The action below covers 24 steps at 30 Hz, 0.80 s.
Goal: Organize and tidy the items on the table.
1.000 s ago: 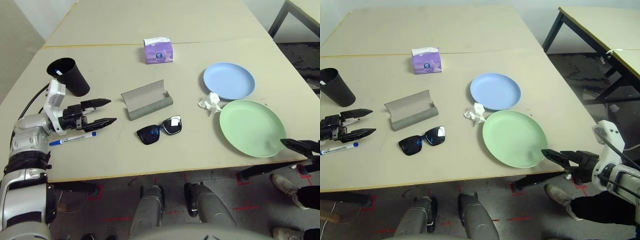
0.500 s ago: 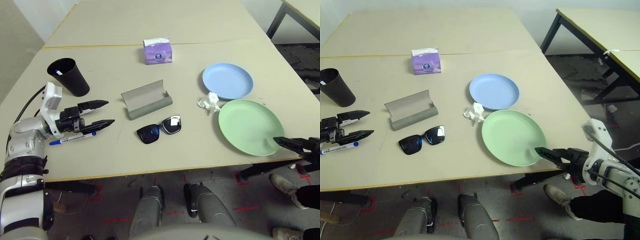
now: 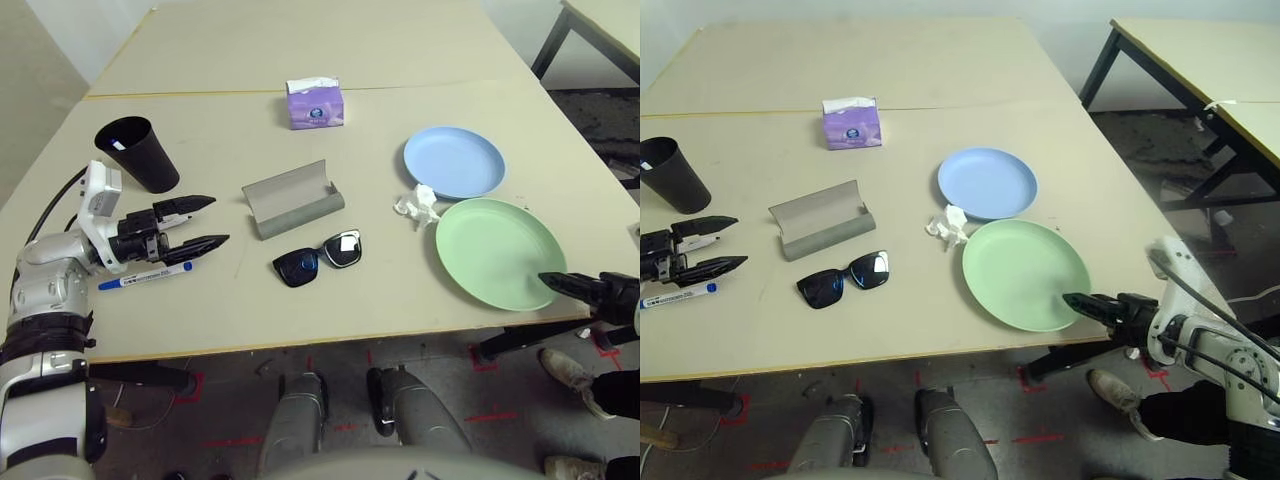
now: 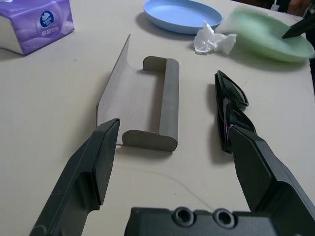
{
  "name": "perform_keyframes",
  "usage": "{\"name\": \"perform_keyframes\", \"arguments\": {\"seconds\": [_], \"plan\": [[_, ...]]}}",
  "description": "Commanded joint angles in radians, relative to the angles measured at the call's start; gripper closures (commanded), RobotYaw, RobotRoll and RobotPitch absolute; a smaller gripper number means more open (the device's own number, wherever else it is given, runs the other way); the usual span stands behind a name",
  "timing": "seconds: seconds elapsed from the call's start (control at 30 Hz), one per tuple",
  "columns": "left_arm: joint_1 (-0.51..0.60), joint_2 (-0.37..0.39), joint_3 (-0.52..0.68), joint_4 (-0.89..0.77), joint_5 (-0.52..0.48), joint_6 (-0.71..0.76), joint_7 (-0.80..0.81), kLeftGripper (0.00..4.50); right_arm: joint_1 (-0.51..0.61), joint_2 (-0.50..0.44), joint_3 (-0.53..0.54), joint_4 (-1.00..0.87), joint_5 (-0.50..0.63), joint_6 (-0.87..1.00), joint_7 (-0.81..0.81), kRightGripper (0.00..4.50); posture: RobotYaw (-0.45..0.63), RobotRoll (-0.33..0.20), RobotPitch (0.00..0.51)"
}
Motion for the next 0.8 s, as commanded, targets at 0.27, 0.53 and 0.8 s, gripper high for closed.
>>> {"name": "perform_keyframes", "arguments": {"seconds": [0.27,0.53,0.8], "plan": [[0.023,0.003,0.004,-0.009,0.002,-0.003,0.005,0.0,0.025,-0.025,0.005,-0.017,0.031,0.062,0.024,4.48,-0.04,0.0,0.167],[0.016,-0.004,-0.001,0.0,0.005,-0.005,0.01,0.0,-0.211,-0.055,-0.042,0.022,0.136,0.19,0.007,4.48,-0.05,0.0,0.165],[0.013,-0.003,0.0,0.002,0.004,-0.005,0.013,0.0,-0.522,-0.081,0.059,0.206,0.056,0.136,-0.007,4.48,-0.04,0.0,0.163]]}}
